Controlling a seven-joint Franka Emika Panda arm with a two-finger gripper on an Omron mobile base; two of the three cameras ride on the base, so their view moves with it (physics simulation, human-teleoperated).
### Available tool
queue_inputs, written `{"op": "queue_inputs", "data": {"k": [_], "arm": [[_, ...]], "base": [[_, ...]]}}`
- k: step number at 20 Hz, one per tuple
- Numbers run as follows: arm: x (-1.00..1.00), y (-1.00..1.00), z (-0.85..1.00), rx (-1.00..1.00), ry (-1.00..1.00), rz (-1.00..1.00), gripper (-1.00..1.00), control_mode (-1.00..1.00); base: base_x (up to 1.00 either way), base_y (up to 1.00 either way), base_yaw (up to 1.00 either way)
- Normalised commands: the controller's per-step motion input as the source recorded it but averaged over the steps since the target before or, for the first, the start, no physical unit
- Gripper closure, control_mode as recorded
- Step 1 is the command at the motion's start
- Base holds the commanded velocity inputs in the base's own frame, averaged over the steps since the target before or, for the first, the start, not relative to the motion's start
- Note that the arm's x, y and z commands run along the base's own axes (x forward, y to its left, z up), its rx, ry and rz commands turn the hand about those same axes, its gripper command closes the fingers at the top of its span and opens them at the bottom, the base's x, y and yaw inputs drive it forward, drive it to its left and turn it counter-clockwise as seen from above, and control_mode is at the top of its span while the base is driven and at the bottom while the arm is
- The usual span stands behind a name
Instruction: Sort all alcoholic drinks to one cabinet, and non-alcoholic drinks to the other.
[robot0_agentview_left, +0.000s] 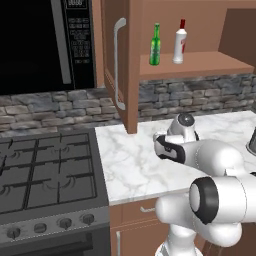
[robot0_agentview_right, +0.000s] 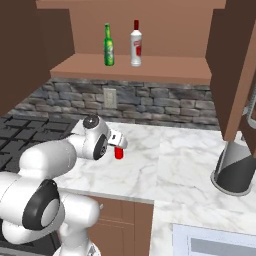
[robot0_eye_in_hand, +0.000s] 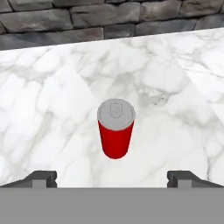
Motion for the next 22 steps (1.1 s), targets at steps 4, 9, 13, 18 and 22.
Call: {"op": "queue_inputs", "data": {"k": [4,9,13,18,22], "arm": [[0.09,0.0,-0.05,0.0,0.0,0.0,-1.0,-1.0],[0.12,0.0,0.0,0.0,0.02,0.0,-1.0,-1.0],[0.12,-0.03,0.0,0.0,0.01,0.0,-1.0,-1.0],[0.11,-0.01,0.0,0.0,0.01,0.0,-1.0,-1.0],[0.11,0.0,-0.02,0.0,0.01,0.0,-1.0,-1.0]], "base": [[0.0,0.0,0.0],[0.0,0.0,0.0],[0.0,0.0,0.0],[0.0,0.0,0.0],[0.0,0.0,0.0]]}}
